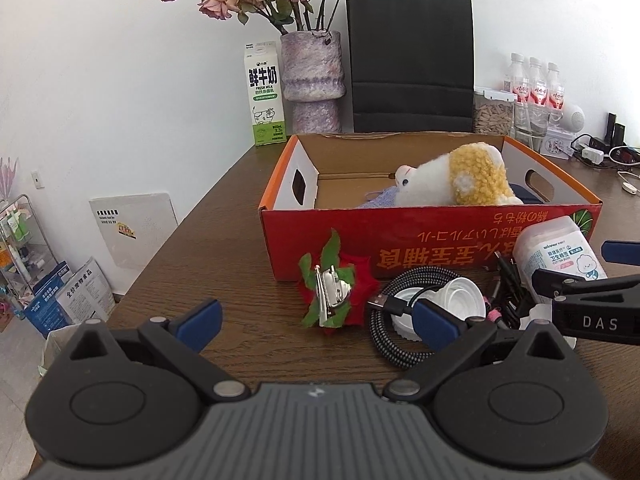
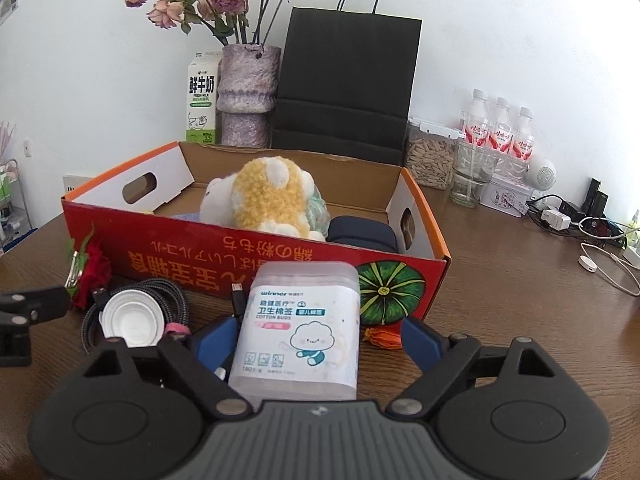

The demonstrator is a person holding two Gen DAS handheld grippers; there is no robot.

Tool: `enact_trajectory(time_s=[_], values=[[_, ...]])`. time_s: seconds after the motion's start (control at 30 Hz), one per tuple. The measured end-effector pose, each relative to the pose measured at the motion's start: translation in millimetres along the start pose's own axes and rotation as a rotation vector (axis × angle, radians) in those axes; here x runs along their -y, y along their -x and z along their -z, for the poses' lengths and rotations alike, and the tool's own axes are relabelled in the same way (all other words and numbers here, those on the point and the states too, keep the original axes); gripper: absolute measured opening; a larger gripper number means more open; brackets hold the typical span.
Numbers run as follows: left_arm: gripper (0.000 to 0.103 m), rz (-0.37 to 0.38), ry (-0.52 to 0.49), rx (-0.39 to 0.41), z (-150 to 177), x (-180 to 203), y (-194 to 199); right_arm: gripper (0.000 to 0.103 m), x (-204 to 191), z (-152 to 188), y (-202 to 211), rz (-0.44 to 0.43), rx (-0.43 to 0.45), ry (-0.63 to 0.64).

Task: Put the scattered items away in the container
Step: 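Grasp the white cotton-swab tub with the right tool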

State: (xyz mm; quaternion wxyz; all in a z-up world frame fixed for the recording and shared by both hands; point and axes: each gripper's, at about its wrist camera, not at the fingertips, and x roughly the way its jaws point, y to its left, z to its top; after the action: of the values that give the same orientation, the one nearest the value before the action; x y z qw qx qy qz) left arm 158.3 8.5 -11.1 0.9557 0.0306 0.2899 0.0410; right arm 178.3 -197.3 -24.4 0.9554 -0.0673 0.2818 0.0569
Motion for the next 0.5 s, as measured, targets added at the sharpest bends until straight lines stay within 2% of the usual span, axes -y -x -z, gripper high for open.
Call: enact_trajectory(time_s=[0.13, 0.17, 0.2, 0.5], values=[[0.103, 0.008, 0.007, -0.011, 1, 0, -1, 0.08, -1, 1, -6, -0.012, -0.023, 0.005], [0.103, 0.011, 0.005, -0.011, 1, 1, -1, 0.069, 0, 2, -8, -0.021, -0.033, -0.002], [0.103, 0.013, 0.002, -0.01, 1, 2, -1, 0.066, 1, 2, -9, -0.034, -0.041, -0.014], [0.103, 0.044, -0.02, -0.006, 1, 16, -4, 0.065, 10, 6, 7, -0.045, 0.012, -0.036]])
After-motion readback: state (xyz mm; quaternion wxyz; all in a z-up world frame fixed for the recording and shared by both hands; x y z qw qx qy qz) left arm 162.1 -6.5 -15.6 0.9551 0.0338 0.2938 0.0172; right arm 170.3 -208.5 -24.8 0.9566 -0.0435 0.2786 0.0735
